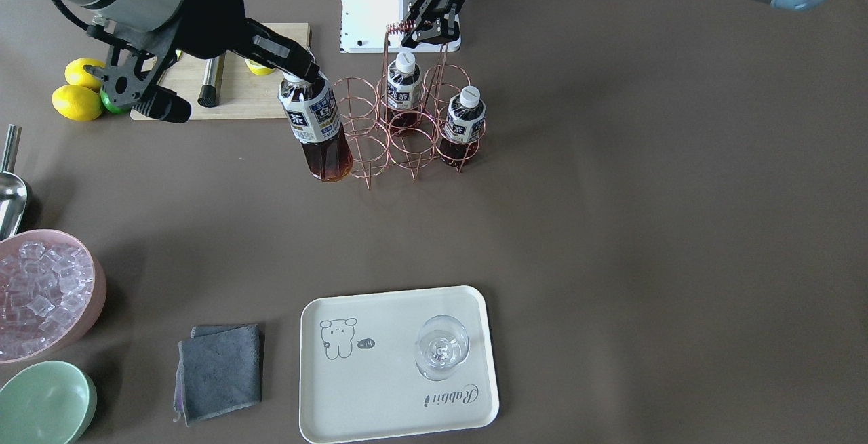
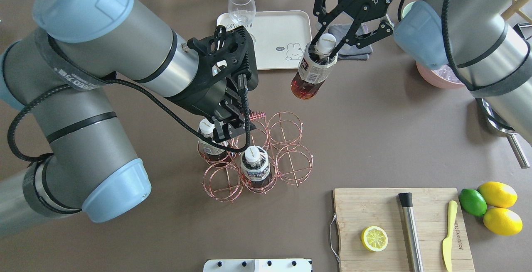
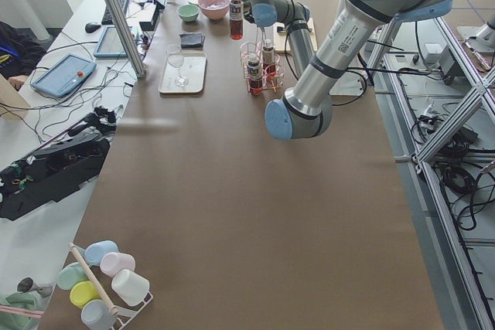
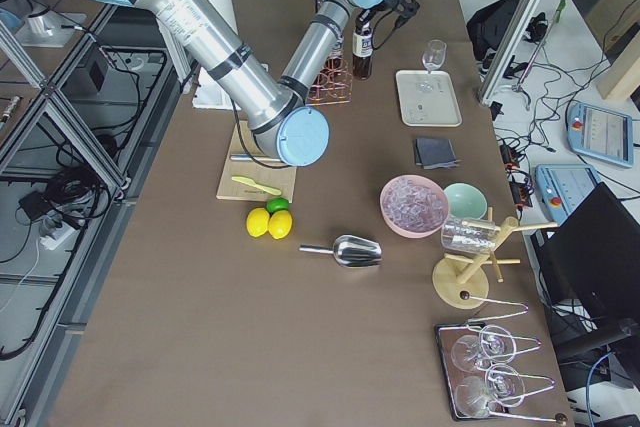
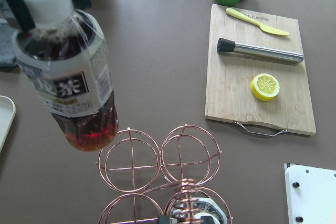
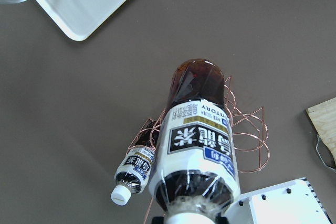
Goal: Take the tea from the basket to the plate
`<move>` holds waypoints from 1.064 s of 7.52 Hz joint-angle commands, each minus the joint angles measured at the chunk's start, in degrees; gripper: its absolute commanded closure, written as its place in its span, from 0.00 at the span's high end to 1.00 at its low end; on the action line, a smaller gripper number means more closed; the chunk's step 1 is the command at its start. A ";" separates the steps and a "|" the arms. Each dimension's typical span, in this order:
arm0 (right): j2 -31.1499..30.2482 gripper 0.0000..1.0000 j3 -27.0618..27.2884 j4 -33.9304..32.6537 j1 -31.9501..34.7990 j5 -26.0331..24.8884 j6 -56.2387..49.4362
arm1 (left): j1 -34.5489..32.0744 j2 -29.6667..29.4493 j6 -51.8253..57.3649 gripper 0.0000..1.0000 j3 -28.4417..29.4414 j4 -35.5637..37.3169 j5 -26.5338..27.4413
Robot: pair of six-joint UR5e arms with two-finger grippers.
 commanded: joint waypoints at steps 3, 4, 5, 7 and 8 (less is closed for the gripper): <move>-8.21 0.00 -0.19 -0.07 2.90 0.46 -14.10 | -2.36 3.60 -0.09 0.00 -5.91 0.31 0.13; -4.11 0.00 -5.44 0.10 2.54 -1.03 -14.36 | -4.46 4.57 0.00 0.00 -7.05 0.39 -0.04; 1.67 0.00 -13.68 0.36 2.62 -1.21 -16.01 | -5.96 6.49 0.09 0.00 -9.15 0.48 -0.66; 10.14 0.00 -29.07 0.98 2.97 -2.00 -24.16 | -14.71 9.40 0.78 0.00 -9.97 0.48 -7.39; 11.82 0.00 -34.01 4.90 2.97 -2.62 -25.51 | -19.81 11.59 2.44 0.00 -9.70 0.48 -10.04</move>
